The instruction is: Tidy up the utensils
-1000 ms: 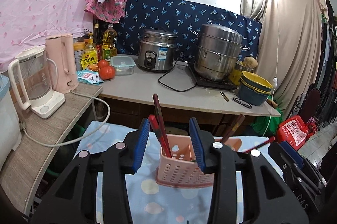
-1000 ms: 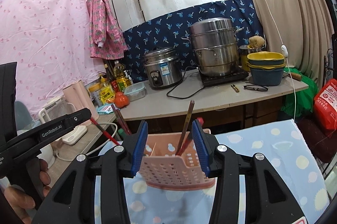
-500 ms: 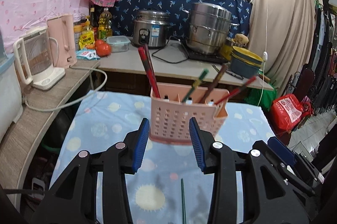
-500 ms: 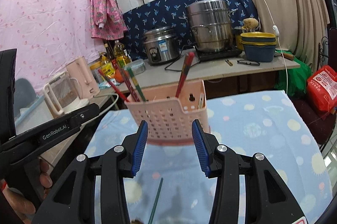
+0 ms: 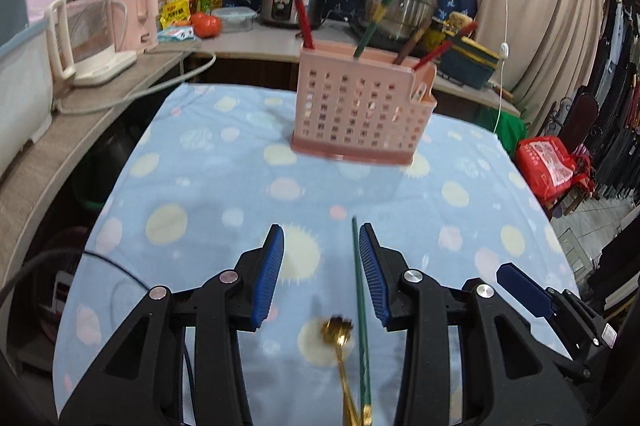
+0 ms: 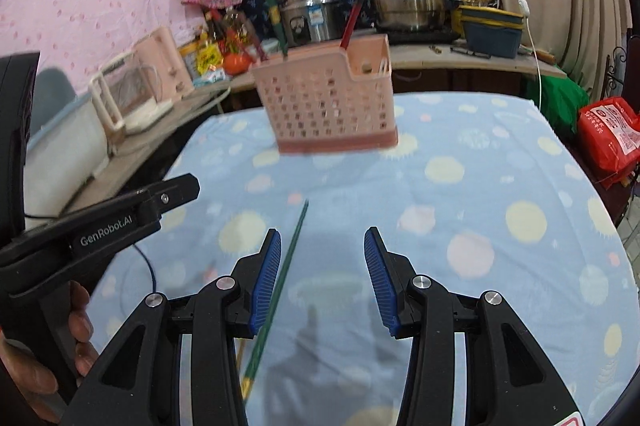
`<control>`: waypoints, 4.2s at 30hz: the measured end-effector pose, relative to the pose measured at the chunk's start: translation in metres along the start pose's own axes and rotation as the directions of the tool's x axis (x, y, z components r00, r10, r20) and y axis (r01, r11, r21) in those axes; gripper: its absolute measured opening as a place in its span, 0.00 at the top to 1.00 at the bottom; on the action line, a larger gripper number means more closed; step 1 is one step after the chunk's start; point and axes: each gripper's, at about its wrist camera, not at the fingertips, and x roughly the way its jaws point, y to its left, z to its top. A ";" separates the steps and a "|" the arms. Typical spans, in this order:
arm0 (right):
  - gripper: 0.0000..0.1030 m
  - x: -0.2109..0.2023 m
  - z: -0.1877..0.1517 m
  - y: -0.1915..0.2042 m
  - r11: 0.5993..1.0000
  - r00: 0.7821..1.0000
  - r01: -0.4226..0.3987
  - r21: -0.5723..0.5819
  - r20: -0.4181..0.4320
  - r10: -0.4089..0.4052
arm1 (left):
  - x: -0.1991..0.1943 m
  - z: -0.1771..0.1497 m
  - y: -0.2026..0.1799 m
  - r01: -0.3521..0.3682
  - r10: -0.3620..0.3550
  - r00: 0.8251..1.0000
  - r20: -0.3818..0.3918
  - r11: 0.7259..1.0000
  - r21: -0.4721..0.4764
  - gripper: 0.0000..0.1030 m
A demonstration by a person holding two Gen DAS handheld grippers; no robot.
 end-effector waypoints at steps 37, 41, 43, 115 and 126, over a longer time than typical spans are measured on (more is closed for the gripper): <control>0.87 0.017 -0.089 0.035 0.993 0.974 0.007 -0.121 -0.223 -0.034 | -0.005 -0.113 0.021 -0.011 0.012 0.979 -0.202 1.000 0.007 0.63; 0.93 0.013 -0.091 0.028 0.994 0.975 0.017 -0.112 -0.217 -0.041 | -0.007 -0.114 0.014 0.015 -0.013 0.979 -0.204 1.000 0.011 0.57; 0.94 0.011 -0.091 0.024 0.994 0.976 0.024 -0.105 -0.214 -0.046 | -0.010 -0.115 0.009 0.024 -0.020 0.979 -0.202 0.999 0.020 0.55; 0.93 -0.048 0.034 -0.009 1.000 0.995 0.001 0.023 0.102 -0.003 | -0.039 0.018 0.004 0.095 -0.096 0.995 0.041 0.995 0.033 1.00; 0.93 -0.035 -0.004 -0.010 0.999 1.000 -0.010 0.036 -0.003 0.010 | 0.006 -0.048 0.040 0.064 -0.067 0.983 -0.174 0.998 -0.022 0.95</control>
